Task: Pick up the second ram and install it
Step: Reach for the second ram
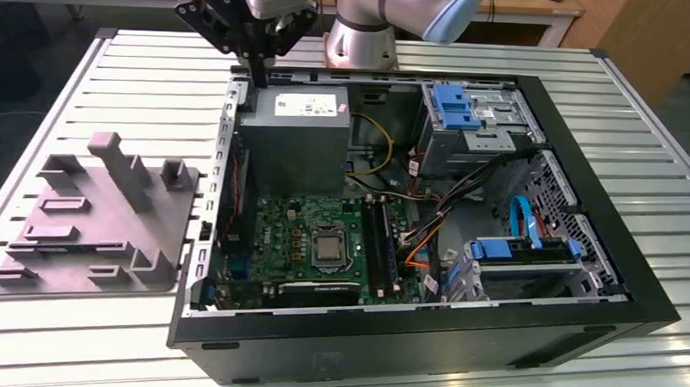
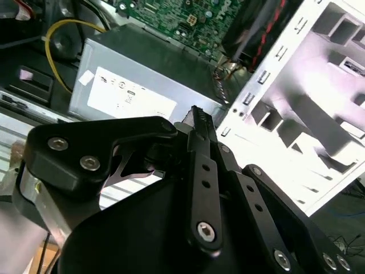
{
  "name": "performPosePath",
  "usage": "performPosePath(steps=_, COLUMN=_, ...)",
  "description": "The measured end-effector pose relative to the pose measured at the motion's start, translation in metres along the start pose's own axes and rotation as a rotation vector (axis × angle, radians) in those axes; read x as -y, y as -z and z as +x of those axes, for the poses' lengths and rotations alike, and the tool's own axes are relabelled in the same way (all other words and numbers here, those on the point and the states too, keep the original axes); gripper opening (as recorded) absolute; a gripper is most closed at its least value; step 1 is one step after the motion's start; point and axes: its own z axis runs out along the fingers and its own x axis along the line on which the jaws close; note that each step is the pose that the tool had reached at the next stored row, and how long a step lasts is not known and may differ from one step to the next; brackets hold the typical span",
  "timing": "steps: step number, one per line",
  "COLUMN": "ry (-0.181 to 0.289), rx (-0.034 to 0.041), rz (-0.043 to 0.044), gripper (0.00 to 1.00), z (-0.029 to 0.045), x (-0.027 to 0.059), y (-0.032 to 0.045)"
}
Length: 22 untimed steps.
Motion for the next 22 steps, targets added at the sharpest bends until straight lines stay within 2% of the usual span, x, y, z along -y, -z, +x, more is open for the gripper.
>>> performPosePath(steps=9, ry=0.0, rx=0.006, rz=-0.0006, gripper=0.1, z=0.0275, x=0.0021, y=0.0005)
performPosePath(steps=22, ry=0.001, rx=0.0103, rz=-0.0008, gripper=0.1, z=0.0597, x=0.0045, y=0.001)
